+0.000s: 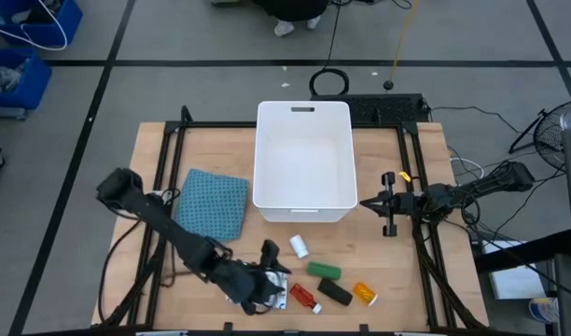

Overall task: Pick & place medical supplies in basket/bin
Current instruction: Put the white mailer bag into the white bin

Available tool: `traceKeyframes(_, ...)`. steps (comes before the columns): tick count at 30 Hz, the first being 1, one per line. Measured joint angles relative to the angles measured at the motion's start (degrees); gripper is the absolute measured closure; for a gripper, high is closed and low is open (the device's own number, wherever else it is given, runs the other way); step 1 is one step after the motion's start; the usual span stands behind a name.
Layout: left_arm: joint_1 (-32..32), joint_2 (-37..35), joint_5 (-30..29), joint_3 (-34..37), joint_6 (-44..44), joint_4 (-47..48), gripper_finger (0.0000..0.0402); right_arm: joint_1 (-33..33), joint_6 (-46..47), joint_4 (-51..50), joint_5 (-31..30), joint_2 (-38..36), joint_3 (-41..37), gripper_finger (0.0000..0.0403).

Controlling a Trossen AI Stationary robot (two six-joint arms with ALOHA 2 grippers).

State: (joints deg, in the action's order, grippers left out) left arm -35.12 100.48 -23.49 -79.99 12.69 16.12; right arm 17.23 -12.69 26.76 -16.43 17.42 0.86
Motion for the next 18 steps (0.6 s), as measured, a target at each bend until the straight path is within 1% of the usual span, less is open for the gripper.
traceKeyframes(1, 0.16, 1.27, 0.78, -1.99, -1.24, 2.16, 0.0149, -0.01, 0.1, -0.12, 0.0, 0.02, 0.01, 0.0403)
traceKeyframes(3, 0.61, 3.52, 5.4, -5.77, -2.4, 7.48, 0.0136, -0.01, 1.11, -0.05, 0.02, 0.02, 0.0, 0.0403)
traceKeyframes(8, 1.75, 9.48, 15.18, -14.55, -2.36, 18.86, 0.0124, 0.01, 3.23, -0.46, 0.17, 0.01, -0.01, 0.0402)
traceKeyframes(13, 3.98, 14.84, 25.83, -21.46, -2.69, 23.22, 0.0123, 0.01, 4.06, -1.21, 0.2, 0.03, 0.01, 0.0402)
traceKeyframes(15, 4.84, 16.97, 28.14, -23.42, -2.05, 24.57, 0.0123, 0.01, 4.07, -1.81, 0.17, 0.01, 0.01, 0.0402)
traceKeyframes(18, 6.21, 19.53, 30.0, -25.59, -0.63, 26.64, 0.0123, 0.01, 4.08, -1.85, 0.15, 0.01, 0.0, 0.0402)
